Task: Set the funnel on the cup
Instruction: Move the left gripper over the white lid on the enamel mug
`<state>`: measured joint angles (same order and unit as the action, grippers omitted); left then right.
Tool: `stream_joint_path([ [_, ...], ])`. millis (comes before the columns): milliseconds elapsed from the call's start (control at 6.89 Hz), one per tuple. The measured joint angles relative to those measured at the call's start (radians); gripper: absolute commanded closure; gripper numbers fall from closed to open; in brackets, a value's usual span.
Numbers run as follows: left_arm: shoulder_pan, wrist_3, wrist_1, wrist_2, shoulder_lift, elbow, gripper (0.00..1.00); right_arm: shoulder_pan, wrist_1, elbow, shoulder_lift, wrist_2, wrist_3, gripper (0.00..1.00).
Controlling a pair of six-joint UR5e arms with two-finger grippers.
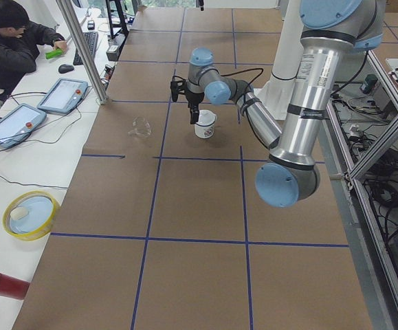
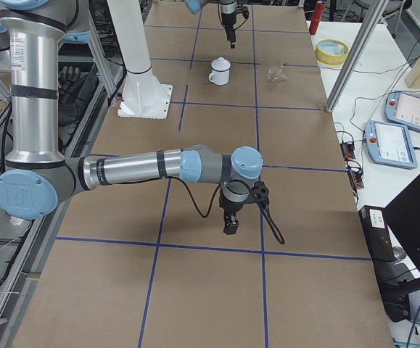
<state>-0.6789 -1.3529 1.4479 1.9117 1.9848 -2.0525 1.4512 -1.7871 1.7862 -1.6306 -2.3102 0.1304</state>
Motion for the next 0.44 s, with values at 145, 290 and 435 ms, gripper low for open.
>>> stream_joint_path([
  [145, 0.049, -0.036, -0.016, -0.041, 0.028, 0.025, 0.05, 0.0, 0.0, 0.0, 0.0, 0.0, 0.0, 0.0],
  [290, 0.078, -0.051, -0.021, -0.059, 0.038, 0.034, 0.06, 0.0, 0.0, 0.0, 0.001, 0.0, 0.0, 0.0],
  [435, 0.096, -0.056, -0.022, -0.064, 0.039, 0.037, 0.08, 0.0, 0.0, 0.001, 0.0, 0.0, 0.0, 0.0],
])
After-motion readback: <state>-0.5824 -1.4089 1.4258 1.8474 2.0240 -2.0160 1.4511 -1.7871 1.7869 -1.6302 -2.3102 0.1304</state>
